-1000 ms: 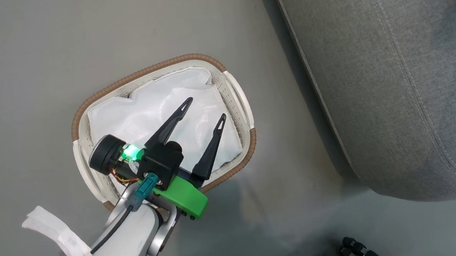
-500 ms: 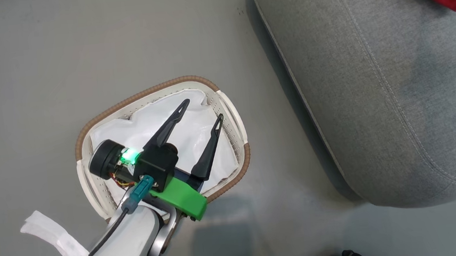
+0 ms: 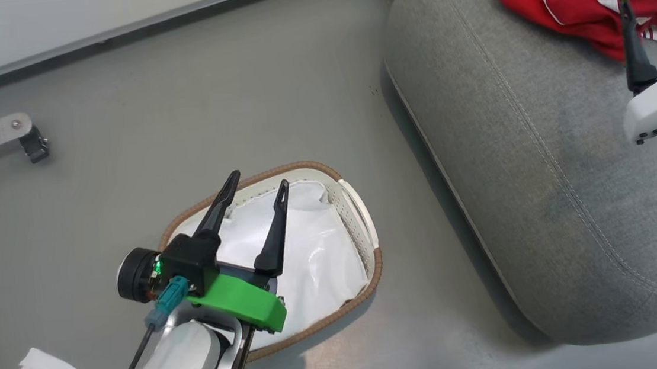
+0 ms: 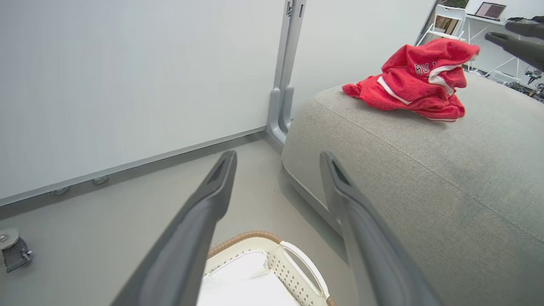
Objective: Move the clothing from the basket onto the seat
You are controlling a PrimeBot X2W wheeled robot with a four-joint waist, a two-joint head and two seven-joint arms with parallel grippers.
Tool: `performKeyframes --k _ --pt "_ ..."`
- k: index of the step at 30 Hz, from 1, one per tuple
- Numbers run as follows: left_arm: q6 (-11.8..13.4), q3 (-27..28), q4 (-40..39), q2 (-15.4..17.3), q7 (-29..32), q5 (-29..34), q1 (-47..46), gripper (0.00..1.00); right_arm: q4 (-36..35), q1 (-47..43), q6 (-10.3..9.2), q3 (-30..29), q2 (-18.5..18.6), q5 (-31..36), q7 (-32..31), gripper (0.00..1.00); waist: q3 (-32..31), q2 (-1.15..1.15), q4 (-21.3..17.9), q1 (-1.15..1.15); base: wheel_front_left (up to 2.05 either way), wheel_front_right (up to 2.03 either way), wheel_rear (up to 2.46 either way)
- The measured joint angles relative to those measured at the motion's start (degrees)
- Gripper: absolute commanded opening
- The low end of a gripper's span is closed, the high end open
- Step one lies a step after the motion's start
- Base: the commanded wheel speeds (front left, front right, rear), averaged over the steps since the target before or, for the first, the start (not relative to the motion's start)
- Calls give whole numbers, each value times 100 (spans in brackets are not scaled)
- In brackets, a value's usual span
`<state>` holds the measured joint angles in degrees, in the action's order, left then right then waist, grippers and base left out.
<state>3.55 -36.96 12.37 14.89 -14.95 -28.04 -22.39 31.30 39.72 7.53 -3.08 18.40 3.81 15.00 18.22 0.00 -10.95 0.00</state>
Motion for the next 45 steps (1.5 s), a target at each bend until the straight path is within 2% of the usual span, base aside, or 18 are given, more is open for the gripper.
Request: performKeyframes --k 9,14,26,32,35,45 --pt "91 1038 -264 -141 -10 121 878 100 -199 -401 0 443 -314 -178 0 100 -529 0 489 0 0 0 0" --pt "41 1483 -268 -285 -18 203 1297 100 -444 -761 0 579 -501 -260 0 100 -774 0 748 0 0 0 0" --pt "-132 2256 -174 -592 -18 625 2047 100 -1292 -2271 0 499 -1428 -323 0 100 -1311 0 1150 0 0 0 0" --pt "-203 2596 -137 -724 -18 745 2438 100 -1530 -2852 0 569 -1550 -216 0 100 -1478 0 1204 0 0 0 0" --pt "-252 2777 -152 -798 -18 777 2637 100 -1617 -3099 0 678 -1558 -548 0 100 -1555 0 1203 0 0 0 0" --pt "-439 3211 -279 -995 -18 977 2944 100 -1615 -3339 0 898 -1560 -1017 0 100 -1715 0 1167 0 0 0 0"
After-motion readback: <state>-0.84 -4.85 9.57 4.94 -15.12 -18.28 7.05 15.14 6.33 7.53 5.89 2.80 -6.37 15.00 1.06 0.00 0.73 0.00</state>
